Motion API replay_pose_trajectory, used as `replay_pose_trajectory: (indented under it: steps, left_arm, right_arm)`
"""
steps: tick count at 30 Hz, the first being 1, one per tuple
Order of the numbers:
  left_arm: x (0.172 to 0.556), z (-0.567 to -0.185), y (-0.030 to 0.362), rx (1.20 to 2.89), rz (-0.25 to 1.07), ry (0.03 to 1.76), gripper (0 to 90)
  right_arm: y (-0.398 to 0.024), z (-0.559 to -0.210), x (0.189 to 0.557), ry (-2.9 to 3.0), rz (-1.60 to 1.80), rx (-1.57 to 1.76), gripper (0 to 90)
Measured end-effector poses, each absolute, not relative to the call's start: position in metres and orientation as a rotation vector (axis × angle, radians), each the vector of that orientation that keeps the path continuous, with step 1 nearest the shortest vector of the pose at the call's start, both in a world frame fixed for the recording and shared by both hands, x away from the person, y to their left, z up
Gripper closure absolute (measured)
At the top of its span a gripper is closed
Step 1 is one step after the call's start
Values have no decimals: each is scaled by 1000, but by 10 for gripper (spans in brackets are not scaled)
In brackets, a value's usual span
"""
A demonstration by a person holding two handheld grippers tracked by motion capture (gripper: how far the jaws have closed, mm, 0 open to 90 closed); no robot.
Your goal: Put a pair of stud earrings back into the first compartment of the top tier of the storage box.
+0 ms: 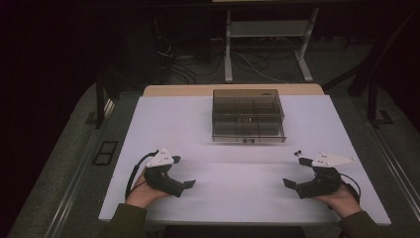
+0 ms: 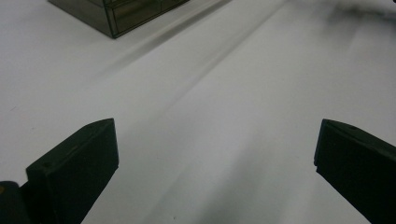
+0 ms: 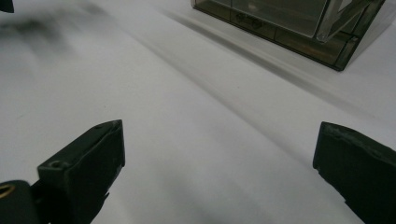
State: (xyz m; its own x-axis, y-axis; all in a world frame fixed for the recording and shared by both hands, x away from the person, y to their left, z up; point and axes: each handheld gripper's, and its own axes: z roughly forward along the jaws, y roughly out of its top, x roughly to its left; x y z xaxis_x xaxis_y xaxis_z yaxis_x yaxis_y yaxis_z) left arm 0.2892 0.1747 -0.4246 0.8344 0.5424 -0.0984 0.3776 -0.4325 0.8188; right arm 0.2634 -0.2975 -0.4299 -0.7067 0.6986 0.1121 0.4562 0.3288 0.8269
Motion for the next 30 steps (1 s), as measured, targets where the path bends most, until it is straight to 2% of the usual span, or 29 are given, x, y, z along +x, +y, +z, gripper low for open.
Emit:
replay_pose_trajectory:
  steps: [30]
  left_arm:
    - [288, -426, 177, 2059, 210, 662, 0]
  right_arm:
    - [-304, -417, 283, 2359, 1241, 1084, 19]
